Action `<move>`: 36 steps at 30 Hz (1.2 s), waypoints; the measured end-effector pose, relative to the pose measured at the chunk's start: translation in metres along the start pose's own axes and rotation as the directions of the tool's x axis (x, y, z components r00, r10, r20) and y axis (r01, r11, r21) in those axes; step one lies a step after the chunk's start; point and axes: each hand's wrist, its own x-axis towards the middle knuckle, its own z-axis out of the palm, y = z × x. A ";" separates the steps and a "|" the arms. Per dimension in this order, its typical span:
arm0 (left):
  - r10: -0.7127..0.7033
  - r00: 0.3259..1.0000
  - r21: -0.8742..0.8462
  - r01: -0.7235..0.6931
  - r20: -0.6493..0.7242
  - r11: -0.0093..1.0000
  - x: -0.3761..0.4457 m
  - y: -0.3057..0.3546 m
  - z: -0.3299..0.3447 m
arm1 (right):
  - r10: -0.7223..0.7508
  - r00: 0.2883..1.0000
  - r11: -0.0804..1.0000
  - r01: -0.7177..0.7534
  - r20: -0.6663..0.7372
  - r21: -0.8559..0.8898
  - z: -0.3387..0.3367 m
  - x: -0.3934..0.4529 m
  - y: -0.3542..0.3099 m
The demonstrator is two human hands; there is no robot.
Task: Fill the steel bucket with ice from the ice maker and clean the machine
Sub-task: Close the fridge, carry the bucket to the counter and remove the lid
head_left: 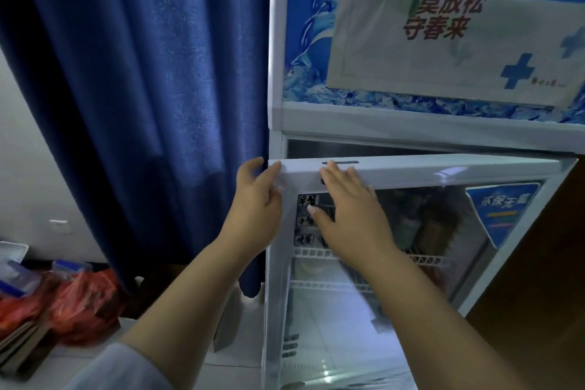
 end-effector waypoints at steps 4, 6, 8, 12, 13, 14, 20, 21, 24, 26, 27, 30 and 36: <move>-0.027 1.000 -0.010 0.027 -0.015 1.000 0.025 -0.008 0.005 | -0.042 0.999 0.998 0.042 0.006 -0.038 0.010 0.023 0.006; -0.024 1.000 -0.007 0.024 -0.020 1.000 0.034 -0.013 0.008 | -0.060 0.998 0.997 0.060 0.000 -0.051 0.015 0.034 0.011; -0.031 0.999 0.000 0.031 -0.017 1.000 0.040 -0.018 0.012 | -0.077 0.997 0.994 0.076 -0.005 -0.081 0.019 0.043 0.016; -0.017 1.000 0.036 0.017 0.019 0.999 0.051 -0.031 0.024 | -0.096 0.995 0.991 0.095 -0.001 -0.097 0.025 0.058 0.025; -0.007 1.000 0.051 0.006 0.027 0.999 0.054 -0.034 0.026 | -0.101 0.995 0.990 0.101 0.000 -0.097 0.026 0.061 0.027; 0.006 0.999 0.071 -0.009 0.033 0.997 0.057 -0.039 0.029 | -0.108 0.994 0.990 0.108 0.002 -0.095 0.027 0.065 0.028; 0.059 0.998 0.166 -0.062 0.018 0.984 0.071 -0.053 0.044 | -0.157 0.988 0.987 0.157 -0.006 -0.023 0.032 0.079 0.042; 0.058 0.998 0.171 -0.060 0.014 0.983 0.072 -0.053 0.046 | -0.163 0.987 0.986 0.163 -0.007 -0.026 0.033 0.081 0.043; 0.026 1.000 0.197 -0.025 -0.004 0.980 0.078 -0.050 0.051 | -0.179 0.984 0.984 0.179 -0.010 -0.024 0.035 0.086 0.047; 0.041 0.999 0.261 -0.033 -0.026 0.965 0.081 -0.049 0.053 | -0.191 0.981 0.982 0.191 -0.013 -0.013 0.037 0.089 0.050; 0.054 0.998 0.300 -0.042 -0.033 0.953 0.082 -0.049 0.054 | -0.201 0.979 0.980 0.201 -0.016 -0.002 0.037 0.089 0.052; 0.064 0.997 0.345 -0.044 -0.047 0.938 0.083 -0.050 0.059 | -0.236 0.971 0.970 0.237 -0.027 0.056 0.038 0.088 0.056; 0.109 0.986 0.221 -0.080 -0.124 0.972 0.081 -0.041 0.048 | -0.227 0.962 0.944 0.255 -0.149 0.209 0.033 0.082 0.056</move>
